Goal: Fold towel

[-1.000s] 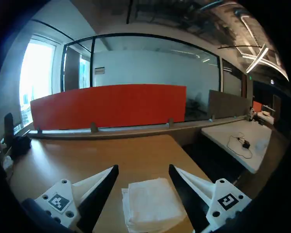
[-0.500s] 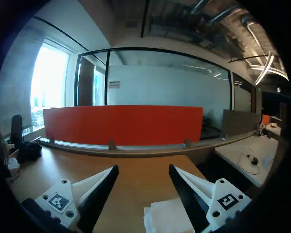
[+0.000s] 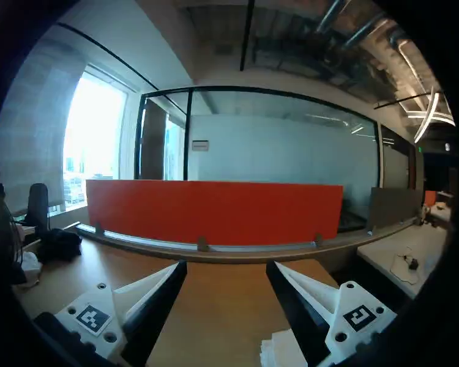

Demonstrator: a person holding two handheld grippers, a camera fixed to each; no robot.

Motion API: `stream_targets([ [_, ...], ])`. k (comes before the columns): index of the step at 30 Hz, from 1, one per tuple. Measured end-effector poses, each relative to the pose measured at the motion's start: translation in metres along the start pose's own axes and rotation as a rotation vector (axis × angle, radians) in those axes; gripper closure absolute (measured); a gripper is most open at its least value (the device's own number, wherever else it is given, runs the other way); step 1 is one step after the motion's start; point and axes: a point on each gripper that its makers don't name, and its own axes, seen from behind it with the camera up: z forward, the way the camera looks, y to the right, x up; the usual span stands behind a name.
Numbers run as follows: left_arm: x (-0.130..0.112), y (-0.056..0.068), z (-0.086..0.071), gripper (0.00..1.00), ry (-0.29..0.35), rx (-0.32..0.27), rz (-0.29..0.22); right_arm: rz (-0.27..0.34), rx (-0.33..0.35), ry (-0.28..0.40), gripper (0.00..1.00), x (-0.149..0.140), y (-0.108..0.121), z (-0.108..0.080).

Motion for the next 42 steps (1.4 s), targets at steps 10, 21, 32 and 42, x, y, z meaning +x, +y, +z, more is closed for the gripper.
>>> stream_targets([
  [10, 0.007, 0.001, 0.000, 0.06, 0.023, -0.005, 0.041, -0.009, 0.009, -0.004, 0.00, 0.006, -0.026, 0.005],
  [21, 0.009, 0.002, 0.000, 0.06, 0.051, -0.007, 0.067, -0.015, 0.025, -0.001, 0.00, 0.020, -0.049, 0.006],
  [32, -0.001, -0.002, -0.004, 0.06, 0.101, -0.002, 0.084, 0.000, 0.022, -0.026, 0.00, 0.014, -0.060, -0.003],
  [42, -0.039, -0.004, -0.010, 0.06, 0.140, -0.015, 0.092, 0.034, 0.007, 0.000, 0.00, 0.007, -0.068, -0.016],
])
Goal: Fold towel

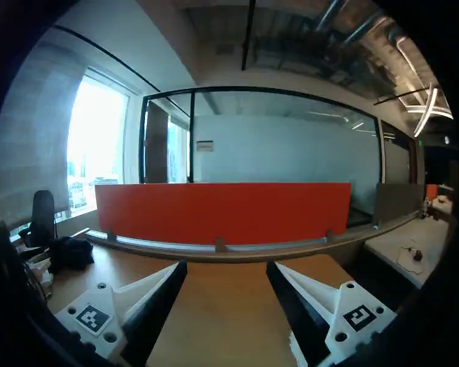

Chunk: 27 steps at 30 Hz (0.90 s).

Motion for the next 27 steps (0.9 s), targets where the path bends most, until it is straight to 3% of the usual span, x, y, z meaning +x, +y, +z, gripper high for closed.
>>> stream_targets([
  [13, -0.054, -0.010, -0.010, 0.06, 0.037, 0.023, -0.037, -0.012, 0.003, 0.021, 0.00, -0.021, -0.011, -0.004],
  [21, -0.078, -0.018, -0.012, 0.06, 0.058, 0.043, -0.065, -0.028, 0.008, 0.028, 0.00, -0.030, -0.016, -0.003],
  [27, -0.088, -0.018, -0.014, 0.06, 0.077, 0.040, -0.071, -0.025, 0.009, 0.033, 0.00, -0.039, -0.016, -0.003],
])
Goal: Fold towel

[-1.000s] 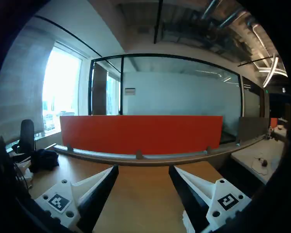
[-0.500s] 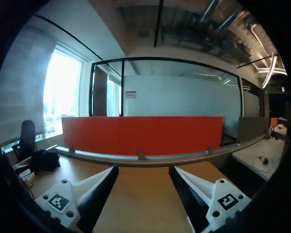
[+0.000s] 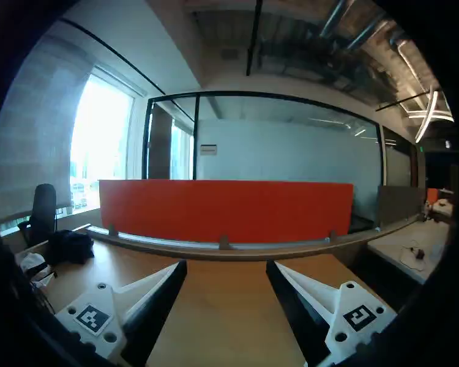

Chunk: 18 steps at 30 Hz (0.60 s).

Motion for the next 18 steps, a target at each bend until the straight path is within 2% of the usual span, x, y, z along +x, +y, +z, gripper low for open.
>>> stream_targets([
  [11, -0.011, -0.002, -0.003, 0.06, 0.008, 0.006, -0.001, -0.002, 0.002, -0.002, 0.00, -0.010, 0.000, 0.000],
  [18, -0.017, -0.007, -0.002, 0.06, 0.005, 0.016, 0.017, 0.009, 0.001, 0.001, 0.00, -0.008, -0.002, -0.002],
])
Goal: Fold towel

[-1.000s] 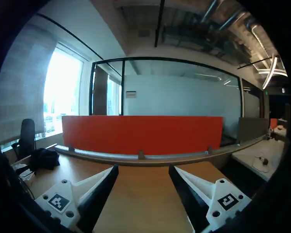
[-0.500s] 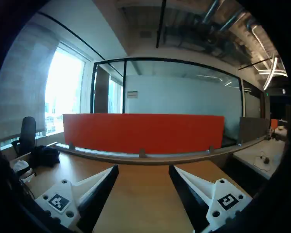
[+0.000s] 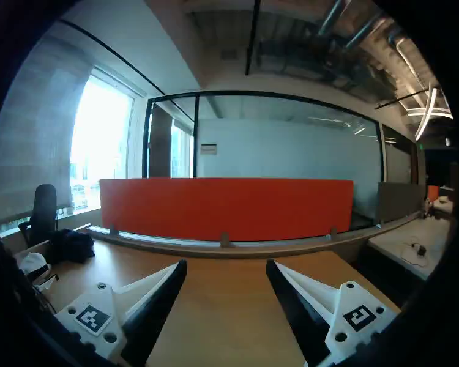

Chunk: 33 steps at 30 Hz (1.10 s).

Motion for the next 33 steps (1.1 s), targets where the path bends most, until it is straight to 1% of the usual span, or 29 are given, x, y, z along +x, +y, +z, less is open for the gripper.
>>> stream_targets([
  [5, -0.003, -0.001, 0.002, 0.06, -0.008, 0.004, 0.009, -0.005, -0.003, 0.000, 0.00, -0.002, -0.001, -0.001],
  [8, -0.005, 0.002, 0.002, 0.06, -0.016, -0.001, 0.015, -0.006, -0.004, -0.001, 0.00, -0.001, -0.002, -0.002],
  [18, -0.008, 0.003, 0.004, 0.06, -0.026, -0.002, 0.016, -0.005, -0.001, 0.002, 0.00, -0.002, -0.003, 0.000],
  [26, -0.008, 0.005, 0.005, 0.06, -0.026, -0.005, 0.018, 0.004, 0.000, 0.007, 0.00, -0.001, 0.000, 0.001],
  [33, -0.008, 0.005, 0.005, 0.06, -0.026, -0.005, 0.019, 0.012, -0.009, 0.010, 0.00, 0.001, 0.007, -0.002],
])
